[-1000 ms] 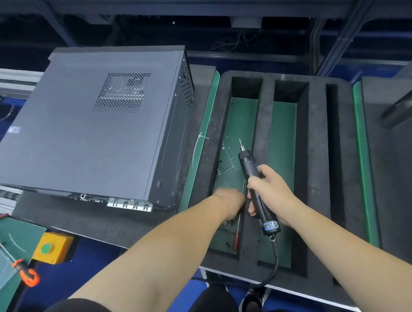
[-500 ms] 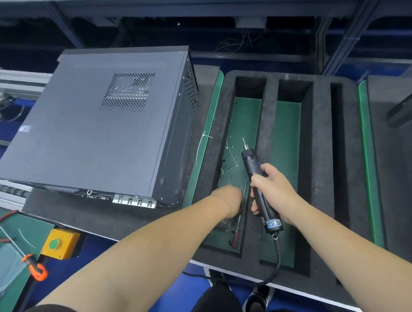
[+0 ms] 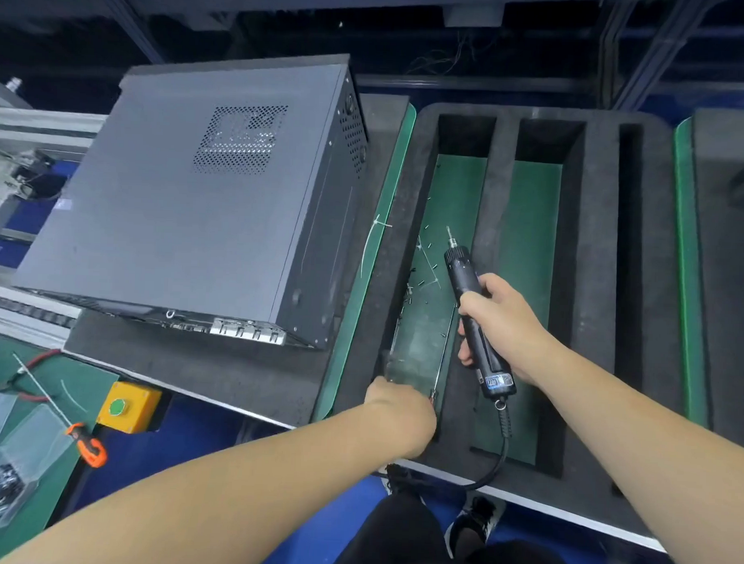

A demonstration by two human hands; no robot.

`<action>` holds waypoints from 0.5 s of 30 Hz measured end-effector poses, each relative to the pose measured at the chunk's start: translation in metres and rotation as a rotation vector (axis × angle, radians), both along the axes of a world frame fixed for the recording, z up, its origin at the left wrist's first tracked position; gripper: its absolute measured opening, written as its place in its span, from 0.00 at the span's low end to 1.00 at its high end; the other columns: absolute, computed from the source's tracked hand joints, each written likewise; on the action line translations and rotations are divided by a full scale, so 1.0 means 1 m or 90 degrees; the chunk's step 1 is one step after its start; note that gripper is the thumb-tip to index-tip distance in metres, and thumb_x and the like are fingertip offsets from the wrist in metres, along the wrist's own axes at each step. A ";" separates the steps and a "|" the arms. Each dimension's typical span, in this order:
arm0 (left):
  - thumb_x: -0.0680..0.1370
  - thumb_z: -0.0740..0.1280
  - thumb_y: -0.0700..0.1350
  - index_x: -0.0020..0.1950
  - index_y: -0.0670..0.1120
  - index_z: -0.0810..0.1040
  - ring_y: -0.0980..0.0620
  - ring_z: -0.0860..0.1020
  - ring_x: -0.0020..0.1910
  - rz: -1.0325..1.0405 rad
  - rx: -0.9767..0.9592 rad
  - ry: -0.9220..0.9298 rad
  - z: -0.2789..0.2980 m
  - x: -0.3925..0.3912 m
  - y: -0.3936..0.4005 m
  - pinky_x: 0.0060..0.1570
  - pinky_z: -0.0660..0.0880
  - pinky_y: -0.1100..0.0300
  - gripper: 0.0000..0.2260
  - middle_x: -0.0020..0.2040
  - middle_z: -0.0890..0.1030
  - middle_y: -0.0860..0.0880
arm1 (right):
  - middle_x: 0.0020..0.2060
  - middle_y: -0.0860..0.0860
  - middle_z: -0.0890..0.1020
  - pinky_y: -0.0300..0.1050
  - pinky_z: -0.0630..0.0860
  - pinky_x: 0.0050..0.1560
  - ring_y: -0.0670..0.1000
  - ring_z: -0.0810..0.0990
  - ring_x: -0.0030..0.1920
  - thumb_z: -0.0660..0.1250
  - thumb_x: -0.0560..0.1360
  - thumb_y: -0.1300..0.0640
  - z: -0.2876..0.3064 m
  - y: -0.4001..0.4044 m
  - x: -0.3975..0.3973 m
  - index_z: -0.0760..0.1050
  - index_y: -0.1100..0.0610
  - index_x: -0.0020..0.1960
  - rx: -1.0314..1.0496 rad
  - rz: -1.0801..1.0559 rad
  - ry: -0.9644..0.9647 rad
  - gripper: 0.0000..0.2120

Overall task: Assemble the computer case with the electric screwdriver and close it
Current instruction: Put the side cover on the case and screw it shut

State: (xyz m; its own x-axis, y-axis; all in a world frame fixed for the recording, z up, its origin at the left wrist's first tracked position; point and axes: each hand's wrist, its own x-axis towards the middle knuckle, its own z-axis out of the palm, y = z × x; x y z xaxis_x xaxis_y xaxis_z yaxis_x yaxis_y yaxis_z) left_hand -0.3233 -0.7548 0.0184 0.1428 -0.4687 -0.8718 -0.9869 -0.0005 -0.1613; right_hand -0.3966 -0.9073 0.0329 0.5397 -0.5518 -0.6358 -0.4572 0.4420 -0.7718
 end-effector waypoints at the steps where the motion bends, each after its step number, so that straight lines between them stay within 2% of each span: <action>1: 0.82 0.61 0.39 0.79 0.40 0.62 0.38 0.64 0.77 0.021 0.007 -0.005 -0.001 0.000 0.000 0.72 0.61 0.45 0.26 0.78 0.66 0.40 | 0.38 0.63 0.76 0.58 0.80 0.33 0.64 0.80 0.28 0.65 0.66 0.55 0.000 0.000 0.000 0.69 0.57 0.54 -0.001 0.000 0.001 0.17; 3: 0.82 0.58 0.38 0.82 0.36 0.47 0.36 0.52 0.81 0.074 0.016 -0.008 0.001 0.000 -0.003 0.75 0.58 0.44 0.32 0.81 0.51 0.33 | 0.37 0.63 0.77 0.58 0.80 0.33 0.64 0.80 0.28 0.65 0.66 0.55 0.000 0.000 0.001 0.69 0.57 0.54 -0.007 0.003 0.004 0.17; 4: 0.82 0.58 0.38 0.82 0.36 0.44 0.36 0.50 0.81 0.105 0.014 0.000 0.002 0.000 -0.005 0.76 0.58 0.44 0.33 0.81 0.47 0.32 | 0.36 0.63 0.77 0.58 0.81 0.33 0.64 0.80 0.28 0.65 0.66 0.55 0.000 0.000 0.001 0.69 0.57 0.54 -0.009 0.005 0.005 0.17; 7: 0.80 0.61 0.37 0.83 0.40 0.42 0.36 0.53 0.81 0.227 -0.005 0.037 -0.001 0.000 -0.008 0.78 0.55 0.46 0.37 0.81 0.40 0.33 | 0.37 0.63 0.77 0.59 0.81 0.34 0.64 0.80 0.28 0.65 0.67 0.56 0.001 0.000 0.000 0.69 0.57 0.56 -0.013 0.012 0.006 0.18; 9: 0.78 0.63 0.36 0.83 0.44 0.40 0.37 0.50 0.81 0.294 -0.027 0.066 -0.006 0.001 -0.007 0.79 0.54 0.46 0.41 0.81 0.36 0.36 | 0.39 0.64 0.77 0.58 0.81 0.34 0.64 0.80 0.28 0.65 0.68 0.56 0.001 -0.001 0.000 0.70 0.57 0.56 -0.015 0.016 0.005 0.18; 12: 0.78 0.63 0.37 0.84 0.46 0.42 0.38 0.49 0.81 0.322 -0.055 0.084 -0.011 0.002 -0.006 0.77 0.58 0.46 0.41 0.82 0.39 0.40 | 0.40 0.64 0.77 0.58 0.82 0.34 0.64 0.81 0.28 0.64 0.68 0.56 0.002 0.000 0.000 0.70 0.57 0.57 -0.018 0.021 0.002 0.17; 15: 0.78 0.65 0.40 0.83 0.44 0.50 0.37 0.58 0.76 0.292 -0.103 0.073 -0.011 0.003 -0.004 0.72 0.64 0.47 0.37 0.79 0.54 0.39 | 0.40 0.64 0.77 0.58 0.81 0.34 0.64 0.80 0.29 0.64 0.69 0.56 0.003 0.000 -0.001 0.70 0.57 0.58 -0.016 0.022 -0.003 0.18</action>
